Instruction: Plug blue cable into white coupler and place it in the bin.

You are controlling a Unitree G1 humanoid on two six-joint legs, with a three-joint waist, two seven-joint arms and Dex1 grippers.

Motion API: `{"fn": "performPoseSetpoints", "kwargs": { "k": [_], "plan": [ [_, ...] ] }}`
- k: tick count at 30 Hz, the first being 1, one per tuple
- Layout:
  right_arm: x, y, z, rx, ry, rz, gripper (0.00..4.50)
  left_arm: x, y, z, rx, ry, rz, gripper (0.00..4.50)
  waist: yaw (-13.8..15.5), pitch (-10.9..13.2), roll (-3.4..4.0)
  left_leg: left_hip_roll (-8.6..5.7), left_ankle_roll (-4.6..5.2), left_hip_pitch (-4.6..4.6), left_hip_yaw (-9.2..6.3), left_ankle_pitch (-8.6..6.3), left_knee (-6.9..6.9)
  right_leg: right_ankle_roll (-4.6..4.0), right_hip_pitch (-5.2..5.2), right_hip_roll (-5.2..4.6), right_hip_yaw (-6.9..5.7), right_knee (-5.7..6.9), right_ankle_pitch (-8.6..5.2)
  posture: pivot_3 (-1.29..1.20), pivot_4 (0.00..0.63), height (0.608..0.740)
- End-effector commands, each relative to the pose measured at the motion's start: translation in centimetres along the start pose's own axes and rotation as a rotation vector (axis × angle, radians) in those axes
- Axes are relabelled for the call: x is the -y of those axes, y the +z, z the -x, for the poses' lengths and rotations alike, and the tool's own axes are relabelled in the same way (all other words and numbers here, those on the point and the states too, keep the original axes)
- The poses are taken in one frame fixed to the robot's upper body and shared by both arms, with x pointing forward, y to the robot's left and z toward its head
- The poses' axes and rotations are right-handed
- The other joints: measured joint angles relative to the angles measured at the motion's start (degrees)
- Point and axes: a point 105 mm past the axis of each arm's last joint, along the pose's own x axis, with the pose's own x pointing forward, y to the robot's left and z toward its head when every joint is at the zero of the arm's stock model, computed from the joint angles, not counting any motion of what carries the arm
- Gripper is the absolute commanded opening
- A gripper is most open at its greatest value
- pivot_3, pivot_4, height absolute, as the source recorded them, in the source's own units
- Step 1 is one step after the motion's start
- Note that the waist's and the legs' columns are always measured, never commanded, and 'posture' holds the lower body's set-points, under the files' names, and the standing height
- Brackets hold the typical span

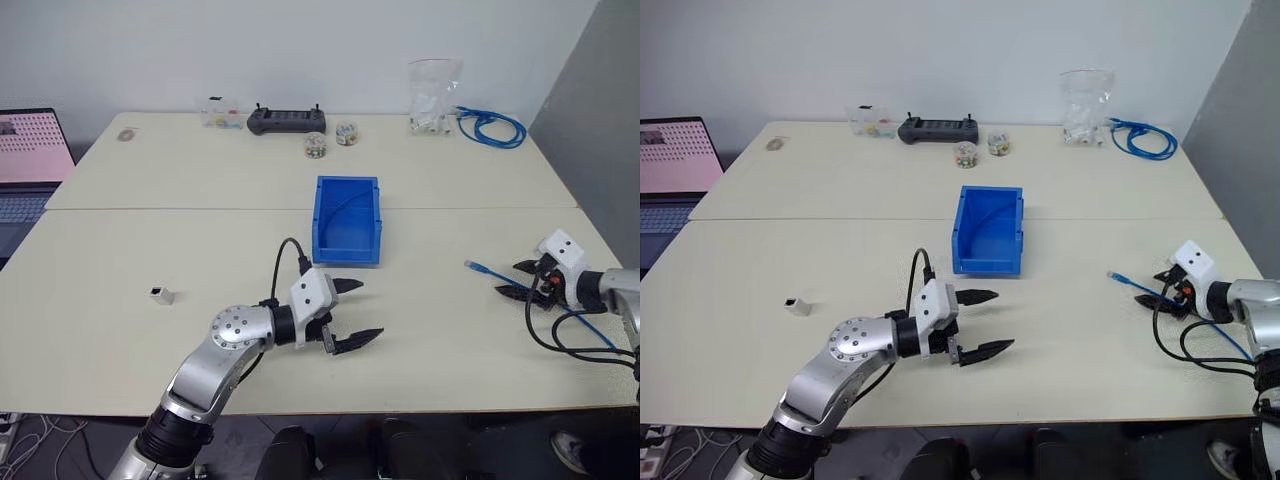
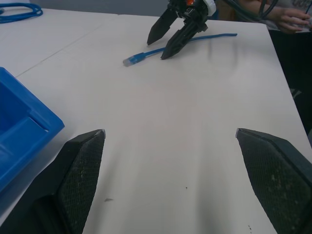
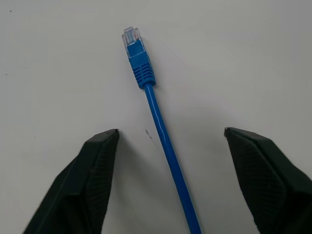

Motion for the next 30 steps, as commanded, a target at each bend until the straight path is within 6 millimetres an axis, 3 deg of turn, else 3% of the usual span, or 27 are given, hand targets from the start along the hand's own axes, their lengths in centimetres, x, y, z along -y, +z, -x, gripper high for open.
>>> {"fn": "performPoseSetpoints", "kwargs": {
  "k": [1,10,12,19,25,30],
  "plan": [
    [0.7,-0.3,0.6,-0.028,0.005,-0.017,2.65,0.5,1.3,-0.1,0.024,-0.043,-0.044,4.50,0.03,0.00,0.00,-0.01,0.00,0.00,0.00,0.00,0.00,0.00,0.01,-0.02,0.01,0.00,0.00,0.00,0.150,0.740],
    [0.2,-0.2,0.3,-0.023,0.069,-0.087,0.32,0.3,1.4,0.0,0.008,-0.069,-0.036,4.50,0.04,0.00,0.00,-0.01,0.00,0.08,-0.03,0.00,0.01,-0.01,0.13,-0.02,-0.02,-0.01,0.01,0.00,0.150,0.740],
    [-0.1,-0.1,0.2,-0.020,0.085,-0.076,0.03,0.3,1.4,0.0,0.011,-0.078,-0.022,4.50,0.01,0.00,0.00,-0.01,0.00,0.09,-0.02,0.00,0.01,-0.01,0.14,-0.02,-0.02,-0.01,0.00,0.00,0.150,0.740],
    [-2.0,1.4,0.1,0.001,0.180,0.052,0.03,-0.2,0.5,1.3,-0.034,-0.052,-0.022,4.50,-0.14,0.00,0.01,0.01,0.00,0.11,-0.03,0.00,0.01,0.00,0.13,-0.02,-0.01,0.00,0.00,0.00,0.150,0.740],
    [-10.0,5.2,-0.3,0.044,0.483,0.280,0.03,-0.7,-2.8,7.1,-0.214,0.013,-0.028,4.50,-0.49,0.08,0.16,0.11,0.00,0.16,-0.11,0.00,-0.06,-0.02,0.08,0.04,-0.03,0.06,-0.07,0.00,0.150,0.740],
    [-16.7,7.8,-3.8,0.126,0.644,0.384,0.03,0.0,-4.0,10.9,-0.317,-0.002,-0.008,4.50,-0.09,0.15,0.18,0.11,-0.01,0.18,-0.21,0.00,-0.01,0.20,0.17,0.02,-0.13,0.00,-0.20,0.00,0.150,0.740]
  ]
}}
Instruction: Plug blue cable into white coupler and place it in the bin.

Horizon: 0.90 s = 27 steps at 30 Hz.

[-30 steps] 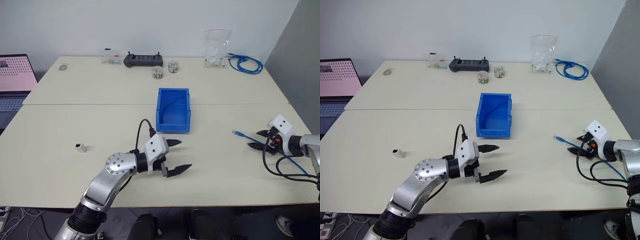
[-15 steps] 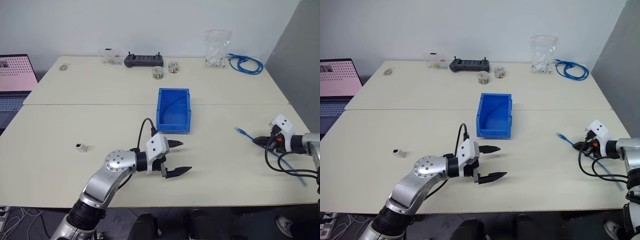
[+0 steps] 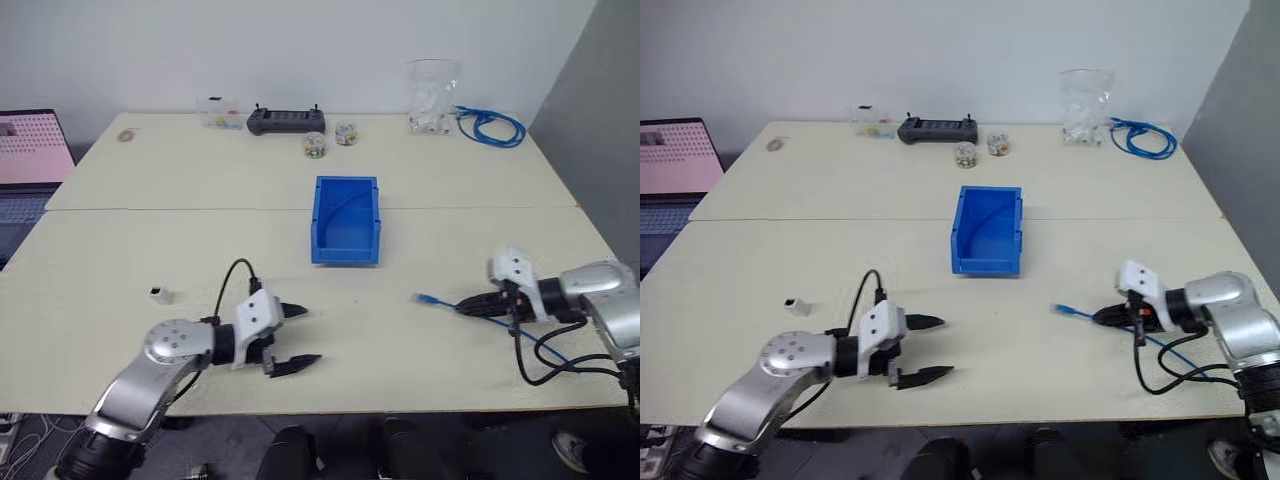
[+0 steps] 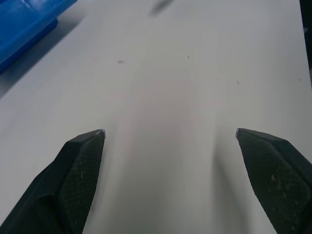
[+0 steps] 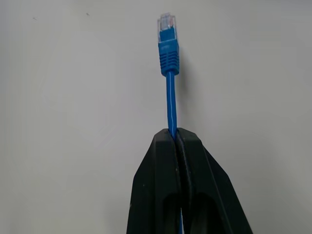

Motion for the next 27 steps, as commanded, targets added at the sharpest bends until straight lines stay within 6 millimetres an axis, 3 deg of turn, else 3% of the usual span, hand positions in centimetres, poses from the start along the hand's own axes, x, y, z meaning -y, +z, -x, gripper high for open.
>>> {"fn": "performPoseSetpoints", "kwargs": {
  "k": [1,6,17,22,27],
  "plan": [
    [-1.5,3.1,-4.0,0.058,0.088,0.077,0.03,0.3,0.2,2.1,-0.019,-0.014,-0.054,4.50,-0.06,0.03,0.00,0.00,0.00,0.00,0.01,0.00,-0.01,0.00,-0.01,0.00,0.01,-0.01,0.00,0.00,0.150,0.740],
    [-1.6,5.6,-8.1,0.091,0.149,0.112,0.03,-0.5,-0.7,3.7,-0.061,0.040,-0.074,4.50,0.21,0.07,0.05,-0.07,0.00,-0.18,0.01,0.00,0.01,-0.05,-0.19,-0.06,0.01,-0.01,0.02,0.00,0.150,0.740],
    [-0.8,7.2,-11.4,0.054,0.221,0.189,0.03,-1.3,-1.8,4.7,-0.083,0.099,-0.062,4.50,0.00,0.07,0.04,-0.06,0.00,-0.26,0.04,0.00,-0.04,-0.29,-0.37,-0.07,-0.01,0.08,0.17,0.00,0.150,0.740],
    [-0.5,7.2,-11.9,0.041,0.229,0.216,1.19,-1.6,-1.6,4.3,-0.069,0.093,-0.077,4.50,0.00,0.07,0.04,-0.06,0.01,-0.26,0.05,0.00,-0.04,-0.29,-0.37,-0.07,-0.01,0.09,0.17,0.00,0.150,0.740],
    [-0.2,7.7,-10.7,0.076,0.205,0.225,2.53,-2.3,-1.0,3.4,-0.033,0.092,-0.095,4.50,0.01,0.07,0.04,-0.08,0.01,-0.25,0.05,0.00,-0.02,-0.29,-0.37,-0.07,-0.01,0.10,0.17,0.00,0.150,0.740]
  ]
}}
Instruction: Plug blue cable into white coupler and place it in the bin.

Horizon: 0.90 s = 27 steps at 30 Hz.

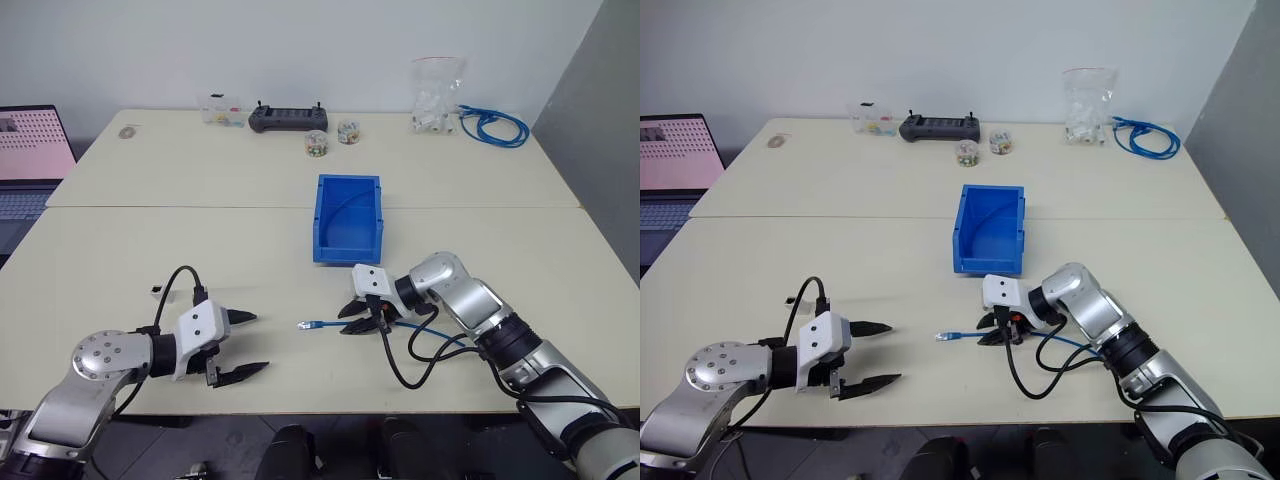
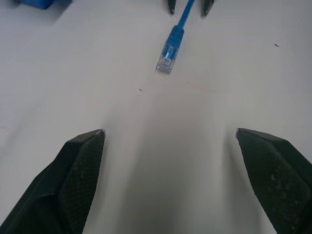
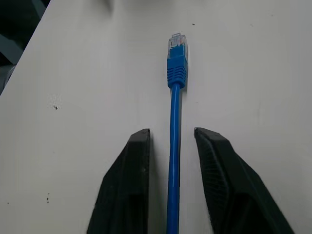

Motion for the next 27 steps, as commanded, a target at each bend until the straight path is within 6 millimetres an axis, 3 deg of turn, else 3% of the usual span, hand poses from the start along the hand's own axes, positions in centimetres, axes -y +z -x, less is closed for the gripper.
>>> {"fn": "performPoseSetpoints", "kwargs": {
  "k": [1,7,13,18,21,27],
  "plan": [
    [0.2,1.5,1.6,0.052,-0.038,0.041,2.78,-0.2,0.6,-0.7,0.034,-0.009,-0.034,4.50,-0.04,0.00,0.00,0.00,0.00,0.00,0.00,0.00,0.00,0.00,0.00,0.00,0.00,0.00,0.00,0.00,0.150,0.740],
    [-1.8,3.2,4.9,0.199,-0.122,-0.040,4.31,0.2,1.4,-2.6,0.075,-0.061,-0.052,4.50,0.11,-0.01,-0.01,0.00,0.00,-0.08,-0.05,0.00,0.00,0.00,-0.01,-0.01,-0.03,-0.01,0.00,0.00,0.150,0.740],
    [-5.3,1.9,6.3,0.208,-0.179,-0.160,4.31,0.2,1.3,-4.3,0.083,-0.085,-0.073,4.50,0.46,-0.01,-0.02,-0.01,0.00,-0.06,-0.04,0.00,0.00,0.02,0.01,-0.01,-0.02,-0.02,-0.01,0.00,0.150,0.740],
    [-6.6,1.5,6.4,0.210,-0.216,-0.218,4.31,-0.3,0.8,-5.4,0.065,-0.112,-0.117,4.50,-0.07,-0.01,-0.03,0.03,0.00,-0.03,-0.02,0.00,0.00,0.16,0.01,0.05,-0.01,0.00,-0.09,0.00,0.150,0.740],
    [-6.6,1.5,6.4,0.213,-0.236,-0.233,4.35,-0.7,0.7,-5.7,0.058,-0.127,-0.135,4.07,-0.03,-0.01,-0.03,0.02,0.00,-0.02,-0.02,0.00,0.01,0.26,0.02,0.05,-0.01,0.00,-0.15,0.00,0.150,0.740],
    [-6.4,1.7,6.8,0.219,-0.272,-0.235,4.35,-1.0,0.2,-6.1,0.017,-0.180,-0.169,2.73,0.03,-0.02,-0.04,-0.01,0.00,-0.01,-0.04,0.00,0.02,0.27,0.06,0.04,-0.02,-0.01,-0.15,0.00,0.150,0.740]
  ]
}}
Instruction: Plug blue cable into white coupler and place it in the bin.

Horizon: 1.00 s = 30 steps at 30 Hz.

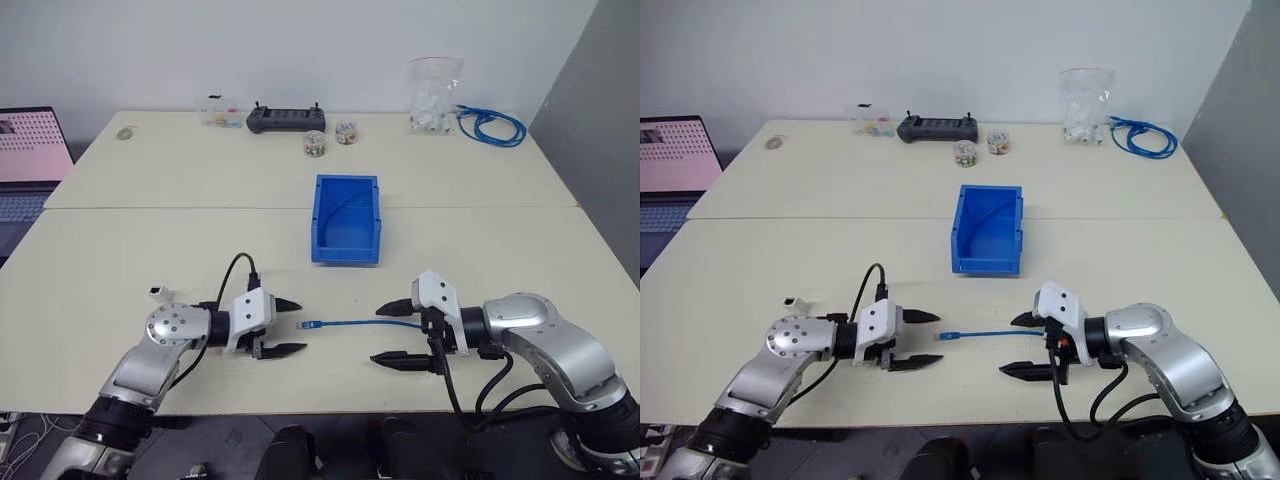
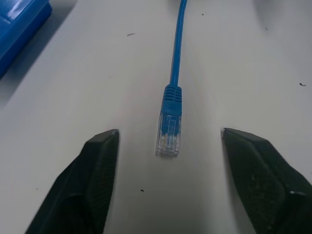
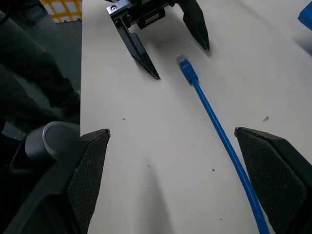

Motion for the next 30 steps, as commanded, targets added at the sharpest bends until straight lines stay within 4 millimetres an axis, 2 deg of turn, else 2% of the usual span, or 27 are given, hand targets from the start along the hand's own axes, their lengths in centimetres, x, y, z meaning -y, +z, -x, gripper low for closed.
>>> {"fn": "performPoseSetpoints", "kwargs": {
  "k": [1,4,8,12,15,18,22,26,30],
  "plan": [
    [0.0,1.1,0.7,0.030,-0.026,0.037,4.35,0.0,-1.0,0.0,-0.058,-0.021,-0.015,2.47,-0.01,0.00,0.00,0.00,0.00,0.01,0.00,0.00,0.00,0.01,0.01,0.00,0.01,0.00,0.00,0.00,0.150,0.740],
    [-0.1,1.3,1.0,0.038,-0.028,0.036,4.35,0.1,-1.3,0.0,-0.076,-0.036,-0.027,1.97,-0.01,-0.01,0.00,0.01,0.00,0.04,0.00,0.00,0.00,0.01,0.02,0.00,0.00,0.00,-0.01,0.00,0.150,0.740],
    [-0.3,1.7,1.3,0.054,-0.025,0.042,4.35,0.3,-1.6,-0.2,-0.097,-0.052,-0.042,0.98,0.00,-0.01,0.00,0.01,0.00,0.06,0.00,0.00,0.00,0.02,0.05,0.00,0.01,0.00,-0.01,0.00,0.150,0.740],
    [-0.6,1.8,1.5,0.062,-0.022,0.036,4.35,0.5,-1.8,-0.3,-0.113,-0.064,-0.044,0.25,-0.01,-0.02,-0.01,0.00,0.00,0.08,0.00,0.00,0.01,0.04,0.08,0.00,0.01,-0.01,-0.02,0.00,0.150,0.740],
    [-1.0,2.2,1.8,0.081,-0.013,0.018,4.35,0.5,-1.2,-0.5,-0.095,-0.073,-0.016,0.24,0.00,-0.02,-0.01,0.00,0.00,0.09,0.00,0.00,0.00,0.04,0.09,0.00,0.01,-0.01,-0.02,0.00,0.150,0.740],
    [-1.7,2.5,2.0,0.104,0.004,-0.013,4.35,0.3,0.3,-1.0,-0.040,-0.089,0.028,0.24,-0.01,-0.03,-0.01,0.01,0.00,0.11,-0.01,0.00,0.00,0.04,0.11,0.00,0.00,-0.01,-0.02,0.00,0.150,0.740],
    [-2.7,3.0,2.2,0.133,0.027,-0.044,4.35,-0.5,3.6,-1.7,0.065,-0.091,0.106,0.24,0.01,-0.01,-0.04,0.00,0.00,0.06,-0.02,0.00,0.02,0.06,0.11,0.00,-0.01,-0.02,-0.03,0.00,0.150,0.740],
    [-3.6,3.4,2.6,0.178,0.013,-0.109,4.35,-1.7,8.6,-2.1,0.270,-0.112,0.311,0.24,0.60,0.05,-0.16,-0.04,0.00,-0.08,-0.12,0.00,0.06,0.10,0.08,0.00,-0.08,-0.05,-0.04,0.00,0.150,0.740],
    [-4.0,3.6,2.9,0.207,0.006,-0.165,4.35,-1.9,10.6,-1.7,0.356,-0.154,0.461,0.24,0.10,0.04,-0.17,-0.02,0.00,-0.05,-0.09,0.00,0.05,0.13,0.07,0.00,-0.04,-0.04,-0.05,0.00,0.150,0.740]
  ]
}}
